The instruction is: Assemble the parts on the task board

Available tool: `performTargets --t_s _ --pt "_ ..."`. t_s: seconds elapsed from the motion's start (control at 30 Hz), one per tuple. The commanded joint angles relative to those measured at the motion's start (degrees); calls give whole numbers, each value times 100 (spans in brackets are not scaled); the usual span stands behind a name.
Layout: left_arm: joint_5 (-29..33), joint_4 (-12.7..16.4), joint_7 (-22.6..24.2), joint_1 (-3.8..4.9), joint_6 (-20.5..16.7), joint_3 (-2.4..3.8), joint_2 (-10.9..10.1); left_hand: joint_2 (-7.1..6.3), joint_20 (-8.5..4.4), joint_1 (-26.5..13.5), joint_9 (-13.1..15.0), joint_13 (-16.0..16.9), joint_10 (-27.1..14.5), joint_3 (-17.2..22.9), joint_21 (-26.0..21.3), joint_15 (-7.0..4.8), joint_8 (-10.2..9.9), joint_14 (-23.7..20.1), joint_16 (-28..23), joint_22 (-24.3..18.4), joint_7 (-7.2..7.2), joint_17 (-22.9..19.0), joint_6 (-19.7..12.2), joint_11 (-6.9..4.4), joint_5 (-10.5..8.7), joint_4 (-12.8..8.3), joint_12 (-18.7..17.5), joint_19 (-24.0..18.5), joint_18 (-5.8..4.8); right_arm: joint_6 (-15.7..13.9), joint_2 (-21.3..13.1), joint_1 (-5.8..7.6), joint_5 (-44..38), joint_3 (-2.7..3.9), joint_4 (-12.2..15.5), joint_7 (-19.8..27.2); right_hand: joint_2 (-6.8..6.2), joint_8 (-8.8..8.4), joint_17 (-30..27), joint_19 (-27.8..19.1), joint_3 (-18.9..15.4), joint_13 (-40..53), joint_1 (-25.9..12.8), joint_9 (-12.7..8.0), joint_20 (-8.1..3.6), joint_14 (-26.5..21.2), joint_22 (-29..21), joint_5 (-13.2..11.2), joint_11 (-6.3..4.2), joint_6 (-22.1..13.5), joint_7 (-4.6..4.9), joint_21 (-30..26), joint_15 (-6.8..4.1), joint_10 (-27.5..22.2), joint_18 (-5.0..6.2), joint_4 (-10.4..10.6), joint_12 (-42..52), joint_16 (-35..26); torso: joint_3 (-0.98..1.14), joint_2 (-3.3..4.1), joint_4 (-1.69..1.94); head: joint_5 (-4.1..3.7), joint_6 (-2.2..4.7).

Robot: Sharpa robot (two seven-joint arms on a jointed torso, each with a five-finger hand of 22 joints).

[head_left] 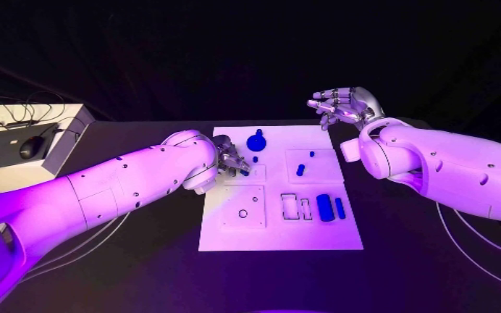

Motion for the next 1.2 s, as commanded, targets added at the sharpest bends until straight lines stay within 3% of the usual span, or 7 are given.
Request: performTargets --t_s 0.03,0.87,1.2 --pt "-35 26 13 -46 107 -25 25 126 7 59 1506 -7 283 575 35 -22 74 9 43 14 -515 -3 683 -255 51 -579 -16 58 -89 76 3 -3 -18 2 1 30 7 17 5 81 -9 -4 -43 -1 -14 26 -5 27 -34 -20 37 24 19 -25 69 17 18 -18 0 0 0 0 -7" --pt "-51 29 -146 -46 439 -21 17 194 -24 30 1549 -132 452 392 41 -46 126 2 42 95 -582 -91 836 -293 79 -564 12 99 -131 83 -10 -4 -20 1 6 27 7 17 5 81 -9 -4 -43 -1 -14 26 -5 27 -34 -20 37 24 19 -25 69 17 18 -18 5 -2 -2 10 -54" --pt "-91 35 -171 -46 495 -21 19 291 -31 -11 1587 -254 503 250 28 -49 144 -4 39 125 -608 -161 895 -302 77 -599 62 109 -149 85 -16 -4 -20 1 5 27 7 17 5 81 -9 -4 -43 -1 -14 26 -5 27 -34 -20 37 24 19 -25 69 17 18 -18 2 -7 -1 4 -65"
